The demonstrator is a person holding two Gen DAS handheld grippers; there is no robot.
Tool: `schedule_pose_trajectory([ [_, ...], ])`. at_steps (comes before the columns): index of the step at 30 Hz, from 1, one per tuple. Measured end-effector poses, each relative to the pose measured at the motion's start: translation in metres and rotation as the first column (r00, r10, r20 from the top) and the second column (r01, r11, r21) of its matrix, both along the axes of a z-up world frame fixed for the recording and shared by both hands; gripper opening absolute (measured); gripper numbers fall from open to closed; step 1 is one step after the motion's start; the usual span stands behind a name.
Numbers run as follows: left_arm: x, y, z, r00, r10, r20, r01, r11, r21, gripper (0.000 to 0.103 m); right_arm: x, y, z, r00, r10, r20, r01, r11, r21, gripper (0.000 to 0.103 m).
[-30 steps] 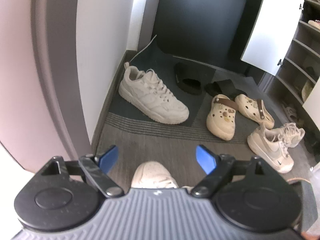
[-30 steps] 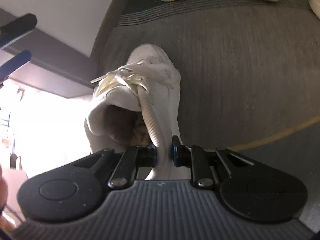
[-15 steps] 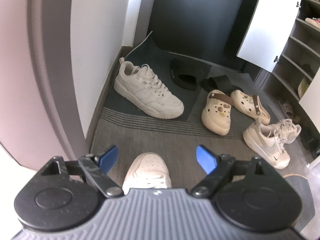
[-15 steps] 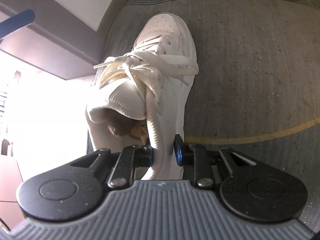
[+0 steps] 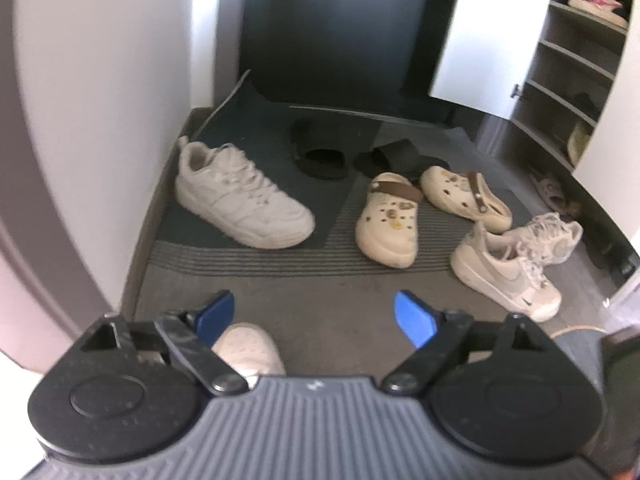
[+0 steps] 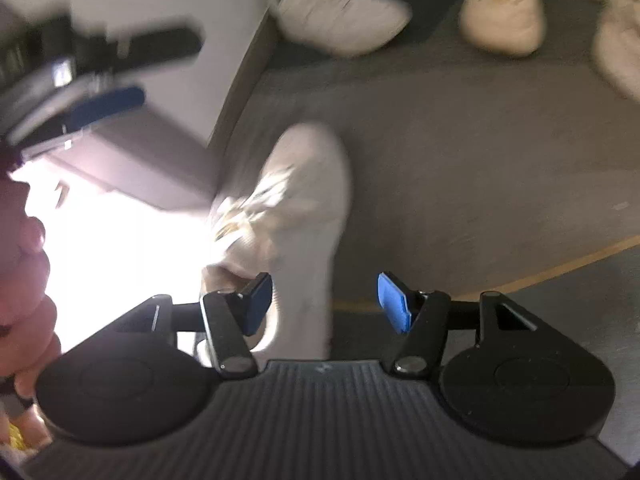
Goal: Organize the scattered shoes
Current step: 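Open the right tool to release the sneaker and withdraw, then grasp the white sneaker with red tongue label by its heel, left tool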
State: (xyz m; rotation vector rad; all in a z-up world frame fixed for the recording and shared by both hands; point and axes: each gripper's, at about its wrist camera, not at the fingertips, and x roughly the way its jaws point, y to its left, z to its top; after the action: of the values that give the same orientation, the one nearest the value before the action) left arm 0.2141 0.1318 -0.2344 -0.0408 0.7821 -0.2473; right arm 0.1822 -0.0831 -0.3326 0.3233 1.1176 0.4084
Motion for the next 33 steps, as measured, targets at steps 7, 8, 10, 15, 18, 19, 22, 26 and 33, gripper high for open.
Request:
schedule_pose_trajectory([
  [7, -0.005, -0.031, -0.008, 0.999, -0.032, -0.005, 0.032, 0.999, 0.007, 0.092, -0.017, -0.073, 0.033, 0.969, -0.128, 0.209, 0.151, 0.984, -0.094, 0.079],
  [8, -0.005, -0.037, -0.008, 0.999, -0.042, -0.002, 0.042, 0.999, 0.017, 0.092, -0.02, -0.081, 0.037, 0.959, -0.142, 0.244, 0.172, 0.979, -0.108, 0.089],
  [10, -0.006, -0.048, -0.009, 0.998, -0.062, 0.004, 0.062, 0.997, 0.036, 0.092, -0.024, -0.09, 0.041, 0.94, -0.154, 0.306, 0.195, 0.974, -0.111, 0.089],
  [15, 0.014, -0.081, -0.008, 0.991, -0.132, -0.019, 0.133, 0.99, 0.054, 0.093, -0.029, -0.128, 0.06, 0.92, -0.221, 0.324, 0.256, 0.964, -0.068, 0.089],
  [18, 0.039, -0.112, -0.008, 0.972, -0.225, -0.061, 0.229, 0.971, 0.068, 0.093, -0.035, -0.144, 0.067, 0.903, -0.256, 0.344, 0.298, 0.952, -0.075, 0.089],
  [19, 0.049, -0.126, -0.011, 0.96, -0.262, -0.098, 0.271, 0.958, 0.094, 0.093, -0.037, -0.151, 0.068, 0.895, -0.267, 0.356, 0.317, 0.944, -0.089, 0.089],
  [22, 0.068, -0.158, -0.017, 0.944, -0.297, -0.146, 0.315, 0.941, 0.122, 0.093, -0.04, -0.169, 0.066, 0.88, -0.307, 0.364, 0.366, 0.925, -0.105, 0.089],
  [26, 0.095, -0.211, -0.022, 0.926, -0.352, -0.135, 0.369, 0.92, 0.131, 0.093, -0.04, -0.194, 0.061, 0.85, -0.367, 0.378, 0.434, 0.894, -0.11, 0.089],
  [33, 0.152, -0.3, -0.06, 0.914, -0.366, -0.176, 0.396, 0.899, 0.186, 0.093, -0.047, -0.219, 0.062, 0.801, -0.433, 0.413, 0.506, 0.858, -0.083, 0.089],
])
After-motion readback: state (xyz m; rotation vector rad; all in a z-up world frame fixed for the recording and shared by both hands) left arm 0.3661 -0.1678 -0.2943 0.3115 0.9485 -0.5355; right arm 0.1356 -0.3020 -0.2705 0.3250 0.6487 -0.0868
